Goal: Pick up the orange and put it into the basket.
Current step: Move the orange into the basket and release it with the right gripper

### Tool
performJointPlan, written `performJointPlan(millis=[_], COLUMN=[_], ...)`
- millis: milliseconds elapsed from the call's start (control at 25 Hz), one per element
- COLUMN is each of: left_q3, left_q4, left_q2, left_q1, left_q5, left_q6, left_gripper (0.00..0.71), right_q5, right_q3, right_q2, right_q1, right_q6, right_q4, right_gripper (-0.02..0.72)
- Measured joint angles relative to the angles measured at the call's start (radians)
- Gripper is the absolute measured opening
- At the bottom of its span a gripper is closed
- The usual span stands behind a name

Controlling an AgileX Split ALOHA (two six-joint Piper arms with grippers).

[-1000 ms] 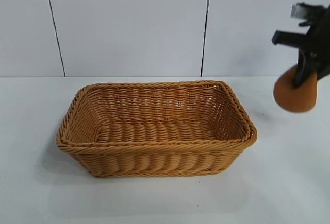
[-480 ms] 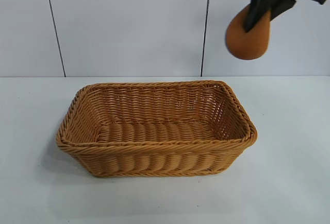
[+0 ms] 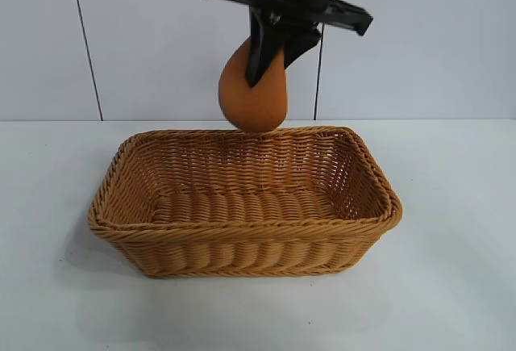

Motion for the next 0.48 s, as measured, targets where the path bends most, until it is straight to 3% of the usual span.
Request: performJointPlan(millis=[400,480], left_q3=[0.000,0.000], left_q4=[0.000,0.000], left_q2=[0.000,0.000], left_q1=[0.000,0.000], left_q5=[0.000,0.000], left_q6=[0.000,0.000], left_gripper=[0.644,0.644], right_q5=[-0.034,-0.036], right_q3=[0.000,0.000], right_q2=[0.217,0.223], right_q1=[0.031,0.031], right_q6=[0.001,0.001], right_q4=[0.012,0.012], right_gripper=[0.034,0.103])
